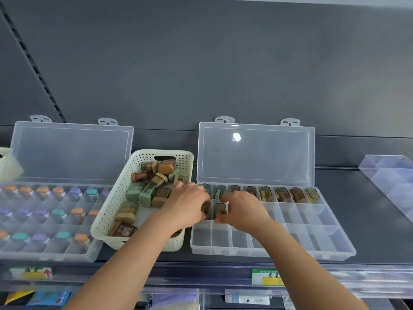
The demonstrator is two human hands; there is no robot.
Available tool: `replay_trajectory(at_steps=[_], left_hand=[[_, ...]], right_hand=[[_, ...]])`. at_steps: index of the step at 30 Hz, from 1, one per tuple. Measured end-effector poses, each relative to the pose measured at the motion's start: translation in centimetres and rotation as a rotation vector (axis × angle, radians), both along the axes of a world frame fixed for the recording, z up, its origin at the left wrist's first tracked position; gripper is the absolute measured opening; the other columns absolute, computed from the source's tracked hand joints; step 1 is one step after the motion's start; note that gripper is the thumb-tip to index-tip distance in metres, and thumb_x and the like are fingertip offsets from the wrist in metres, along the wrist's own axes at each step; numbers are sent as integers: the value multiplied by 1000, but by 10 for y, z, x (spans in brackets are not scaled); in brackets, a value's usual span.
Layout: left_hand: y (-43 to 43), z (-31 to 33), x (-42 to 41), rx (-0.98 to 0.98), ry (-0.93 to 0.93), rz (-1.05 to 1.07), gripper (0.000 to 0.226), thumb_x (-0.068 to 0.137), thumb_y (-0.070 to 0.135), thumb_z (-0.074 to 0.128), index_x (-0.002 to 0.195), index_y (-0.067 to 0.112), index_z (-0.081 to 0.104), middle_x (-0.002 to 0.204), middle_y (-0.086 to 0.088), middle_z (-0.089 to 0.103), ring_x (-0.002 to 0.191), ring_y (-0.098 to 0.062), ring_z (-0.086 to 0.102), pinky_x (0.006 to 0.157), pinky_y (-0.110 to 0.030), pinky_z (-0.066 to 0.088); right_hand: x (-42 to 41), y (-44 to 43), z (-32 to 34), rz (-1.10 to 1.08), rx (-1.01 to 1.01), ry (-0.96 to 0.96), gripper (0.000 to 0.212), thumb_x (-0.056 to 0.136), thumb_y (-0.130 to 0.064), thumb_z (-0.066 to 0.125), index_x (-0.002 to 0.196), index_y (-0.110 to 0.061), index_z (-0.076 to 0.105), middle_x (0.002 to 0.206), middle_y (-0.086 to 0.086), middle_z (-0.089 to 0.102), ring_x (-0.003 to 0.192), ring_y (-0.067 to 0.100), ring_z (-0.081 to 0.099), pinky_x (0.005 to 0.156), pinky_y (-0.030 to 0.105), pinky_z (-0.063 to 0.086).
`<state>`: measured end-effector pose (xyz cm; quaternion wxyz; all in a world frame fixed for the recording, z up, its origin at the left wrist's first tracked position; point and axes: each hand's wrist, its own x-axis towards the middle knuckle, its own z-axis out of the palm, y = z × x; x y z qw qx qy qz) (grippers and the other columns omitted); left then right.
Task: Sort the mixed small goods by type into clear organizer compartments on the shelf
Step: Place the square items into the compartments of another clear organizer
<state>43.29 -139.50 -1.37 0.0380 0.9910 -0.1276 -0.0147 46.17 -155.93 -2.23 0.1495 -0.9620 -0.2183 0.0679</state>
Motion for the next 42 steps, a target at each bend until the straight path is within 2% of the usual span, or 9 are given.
replay_trajectory(at_steps=[8, 15, 21, 26, 29, 32, 34, 39, 42], left_hand=[[2, 0, -1, -26, 7, 1, 46, 86, 43, 64, 127, 24, 59, 118, 5, 57, 112, -16, 47, 97, -39, 32], [4, 4, -7, -90, -42, -5, 46, 86, 46, 63, 127, 25, 59, 121, 7, 54, 115, -13, 43, 97, -36, 31], [45, 27, -28, -277, -203, 168, 28, 91, 28, 60, 119, 27, 64, 111, 12, 57, 107, -7, 47, 90, -25, 37], [96, 32, -53, -13, 132, 376, 13, 90, 23, 60, 100, 21, 68, 103, 1, 61, 90, -15, 54, 79, -31, 43], [105, 25, -65, 91, 328, 418, 13, 83, 26, 67, 75, 18, 61, 81, 2, 56, 71, -15, 52, 54, -27, 36], [107, 22, -69, 116, 342, 452, 5, 84, 17, 63, 81, 21, 61, 83, 3, 54, 73, -18, 52, 50, -26, 33], [109, 20, -67, 111, 361, 462, 18, 84, 9, 59, 95, 21, 67, 88, 2, 55, 74, -18, 52, 51, -24, 34], [109, 13, -61, 170, 386, 429, 16, 81, -5, 51, 78, 9, 57, 72, -2, 44, 60, -15, 42, 49, -24, 32], [113, 10, -61, 140, 357, 420, 3, 84, 5, 60, 83, 8, 61, 73, -2, 47, 60, -15, 44, 46, -23, 30]], right_hand=[[3, 1, -1, -7, 62, -12, 34, 80, -39, 69, 111, -25, 66, 98, -2, 69, 84, 16, 62, 78, 29, 54], [2, 6, 5, 10, 82, -46, 41, 78, -51, 67, 110, -25, 65, 97, -3, 68, 81, 15, 62, 78, 31, 56], [-12, 41, 30, 196, 262, -143, 27, 84, -37, 67, 106, -23, 69, 92, -3, 65, 76, 11, 57, 74, 27, 54], [-23, 79, 38, 458, 95, -117, 31, 84, -35, 66, 113, -24, 67, 109, -2, 66, 106, 18, 52, 90, 34, 47], [-27, 97, 35, 542, -154, -139, 34, 84, -39, 64, 114, -23, 66, 111, 0, 65, 109, 22, 50, 94, 38, 43], [-29, 114, 30, 620, -318, -147, 30, 85, -35, 62, 110, -19, 65, 105, 2, 66, 103, 25, 51, 92, 39, 43], [-30, 123, 24, 645, -356, -118, 27, 86, -30, 59, 109, -17, 66, 104, 3, 66, 101, 26, 52, 89, 39, 46], [-32, 140, 14, 639, -344, -7, 27, 87, -26, 56, 108, -13, 67, 104, 9, 64, 103, 29, 51, 87, 42, 50], [-31, 143, 13, 626, -275, 5, 26, 82, -18, 59, 107, -11, 59, 101, 8, 61, 98, 28, 53, 81, 41, 52]])
